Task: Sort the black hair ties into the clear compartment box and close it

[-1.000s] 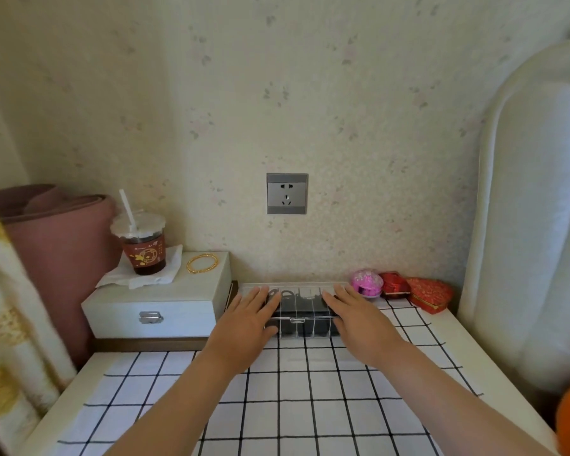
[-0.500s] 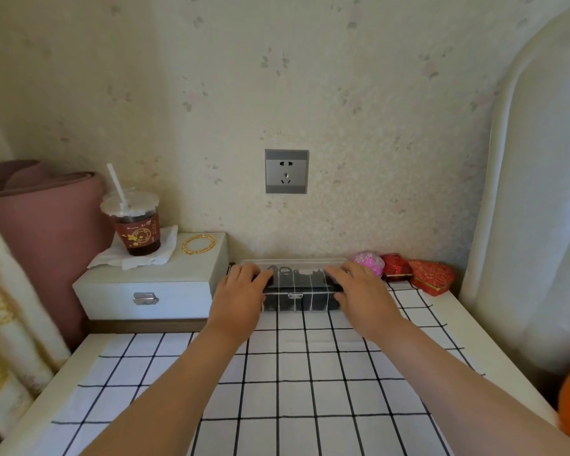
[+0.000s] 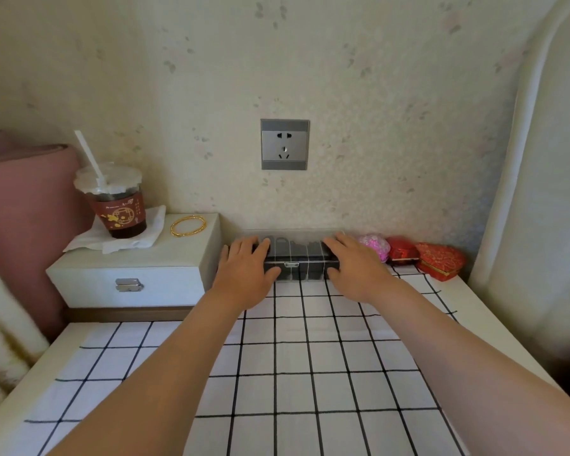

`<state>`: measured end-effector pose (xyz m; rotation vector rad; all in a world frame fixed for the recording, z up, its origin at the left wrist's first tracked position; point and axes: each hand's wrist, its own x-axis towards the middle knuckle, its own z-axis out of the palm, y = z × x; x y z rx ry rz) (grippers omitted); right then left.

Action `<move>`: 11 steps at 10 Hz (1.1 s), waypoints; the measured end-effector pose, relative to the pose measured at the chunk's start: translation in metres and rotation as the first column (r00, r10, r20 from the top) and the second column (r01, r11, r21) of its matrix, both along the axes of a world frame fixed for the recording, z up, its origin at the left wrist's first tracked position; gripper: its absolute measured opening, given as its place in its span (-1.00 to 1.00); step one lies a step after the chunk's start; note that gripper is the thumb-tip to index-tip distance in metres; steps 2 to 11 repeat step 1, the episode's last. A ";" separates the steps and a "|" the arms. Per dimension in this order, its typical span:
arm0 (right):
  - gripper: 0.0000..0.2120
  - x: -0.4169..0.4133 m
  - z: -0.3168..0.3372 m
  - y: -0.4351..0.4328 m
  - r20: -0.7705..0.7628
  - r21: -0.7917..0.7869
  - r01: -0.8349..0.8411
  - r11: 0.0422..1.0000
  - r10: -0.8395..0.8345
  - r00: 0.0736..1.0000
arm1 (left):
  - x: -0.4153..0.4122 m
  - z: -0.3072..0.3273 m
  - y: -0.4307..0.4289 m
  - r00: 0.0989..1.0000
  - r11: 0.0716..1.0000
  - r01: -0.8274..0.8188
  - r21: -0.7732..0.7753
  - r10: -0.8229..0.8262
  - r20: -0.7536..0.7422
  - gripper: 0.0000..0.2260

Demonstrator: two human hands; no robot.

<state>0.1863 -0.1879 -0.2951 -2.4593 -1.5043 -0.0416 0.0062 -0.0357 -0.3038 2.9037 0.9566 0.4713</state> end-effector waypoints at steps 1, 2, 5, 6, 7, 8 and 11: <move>-0.37 -0.003 0.017 0.000 -0.048 0.033 -0.001 0.999 0.003 0.999 | 0.002 0.017 -0.003 0.999 0.999 0.024 -0.027 -0.024 0.029 -0.42; -0.37 -0.003 0.017 0.000 -0.048 0.033 -0.001 0.999 0.003 0.999 | 0.002 0.017 -0.003 0.999 0.999 0.024 -0.027 -0.024 0.029 -0.42; -0.37 -0.003 0.017 0.000 -0.048 0.033 -0.001 0.999 0.003 0.999 | 0.002 0.017 -0.003 0.999 0.999 0.024 -0.027 -0.024 0.029 -0.42; -0.37 -0.003 0.017 0.000 -0.048 0.033 -0.001 0.999 0.003 0.999 | 0.002 0.017 -0.003 0.999 0.999 0.024 -0.027 -0.024 0.029 -0.42; -0.37 -0.003 0.017 0.000 -0.048 0.033 -0.001 0.999 0.003 0.999 | 0.002 0.017 -0.003 0.999 0.999 0.024 -0.027 -0.024 0.029 -0.42; -0.37 -0.003 0.017 0.000 -0.048 0.033 -0.001 0.999 0.003 0.999 | 0.002 0.017 -0.003 0.999 0.999 0.024 -0.027 -0.024 0.029 -0.42; -0.37 -0.003 0.017 0.000 -0.048 0.033 -0.001 0.999 0.003 0.999 | 0.002 0.017 -0.003 0.999 0.999 0.024 -0.027 -0.024 0.029 -0.42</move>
